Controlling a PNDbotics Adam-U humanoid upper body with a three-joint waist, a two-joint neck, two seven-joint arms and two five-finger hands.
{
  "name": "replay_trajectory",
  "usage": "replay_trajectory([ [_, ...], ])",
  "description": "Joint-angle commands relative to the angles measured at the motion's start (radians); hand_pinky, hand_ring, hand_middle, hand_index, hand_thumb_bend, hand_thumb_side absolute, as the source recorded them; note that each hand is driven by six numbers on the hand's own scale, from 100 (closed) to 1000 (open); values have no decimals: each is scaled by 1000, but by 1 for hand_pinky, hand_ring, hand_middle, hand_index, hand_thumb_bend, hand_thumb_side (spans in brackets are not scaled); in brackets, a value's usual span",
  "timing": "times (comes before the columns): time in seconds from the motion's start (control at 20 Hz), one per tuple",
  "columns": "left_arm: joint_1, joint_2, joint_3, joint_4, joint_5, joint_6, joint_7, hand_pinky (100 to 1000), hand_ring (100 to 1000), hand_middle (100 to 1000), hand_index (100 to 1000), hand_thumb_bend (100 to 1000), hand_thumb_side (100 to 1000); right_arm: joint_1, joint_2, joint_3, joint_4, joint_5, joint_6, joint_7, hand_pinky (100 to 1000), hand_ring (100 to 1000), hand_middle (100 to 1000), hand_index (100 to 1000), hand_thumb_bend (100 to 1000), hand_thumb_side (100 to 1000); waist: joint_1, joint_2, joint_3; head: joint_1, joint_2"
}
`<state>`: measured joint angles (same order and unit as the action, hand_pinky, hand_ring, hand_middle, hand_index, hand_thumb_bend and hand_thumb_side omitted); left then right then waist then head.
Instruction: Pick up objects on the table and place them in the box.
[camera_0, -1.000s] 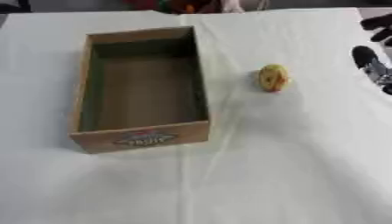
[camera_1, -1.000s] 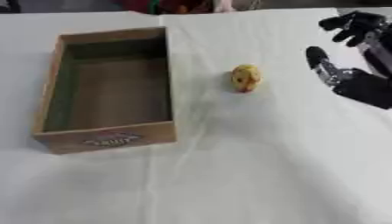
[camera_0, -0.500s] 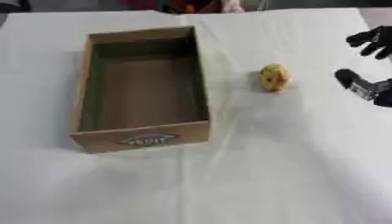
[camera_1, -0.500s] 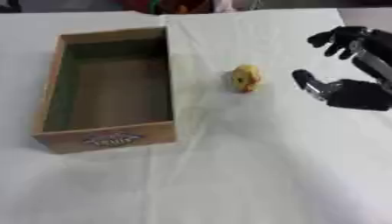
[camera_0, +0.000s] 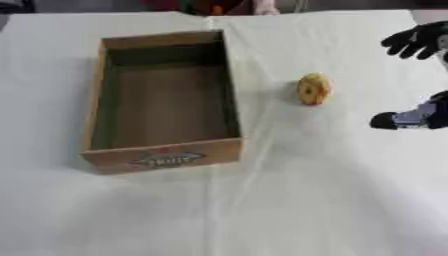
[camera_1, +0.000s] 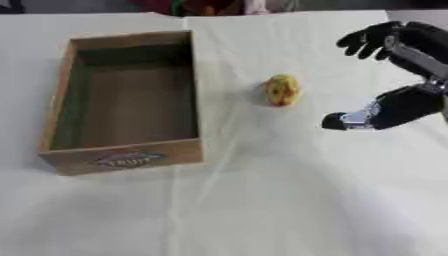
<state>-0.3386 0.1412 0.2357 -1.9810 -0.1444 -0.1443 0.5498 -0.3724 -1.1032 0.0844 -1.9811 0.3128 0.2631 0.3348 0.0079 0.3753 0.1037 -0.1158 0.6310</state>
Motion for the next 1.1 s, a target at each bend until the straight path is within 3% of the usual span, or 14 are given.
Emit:
replay_trajectory([
  [0.05, -4, 20, -4, -19, 6, -3, -4, 412, 396, 486, 687, 100, 853, -46, -36, 12, 29, -52, 34, 28, 764, 784, 774, 939, 712, 473, -5, -19, 4, -3, -4],
  [0.2, -2, 21, -6, -19, 8, -3, -6, 412, 396, 486, 687, 100, 854, -103, -31, 33, 81, -92, 47, 58, 771, 801, 803, 997, 680, 444, -7, -19, 11, -5, -3],
  [0.4, -1, 20, -10, -19, 10, -2, -10, 412, 397, 487, 687, 100, 854, -181, -14, 74, 162, -93, 51, 111, 772, 816, 837, 1000, 660, 422, -10, -23, 17, -9, -9],
  [0.75, 0, 18, -16, -19, 16, 0, -20, 412, 398, 488, 687, 100, 855, -349, 88, 172, 385, 21, 28, 208, 771, 826, 854, 1000, 639, 405, -8, -39, 24, -31, -7],
  [1.1, 4, 13, -17, -19, 18, 2, -23, 412, 398, 488, 687, 100, 855, -463, 224, 211, 613, 143, -22, 233, 783, 848, 868, 1000, 631, 412, -3, -42, 34, -40, 2],
])
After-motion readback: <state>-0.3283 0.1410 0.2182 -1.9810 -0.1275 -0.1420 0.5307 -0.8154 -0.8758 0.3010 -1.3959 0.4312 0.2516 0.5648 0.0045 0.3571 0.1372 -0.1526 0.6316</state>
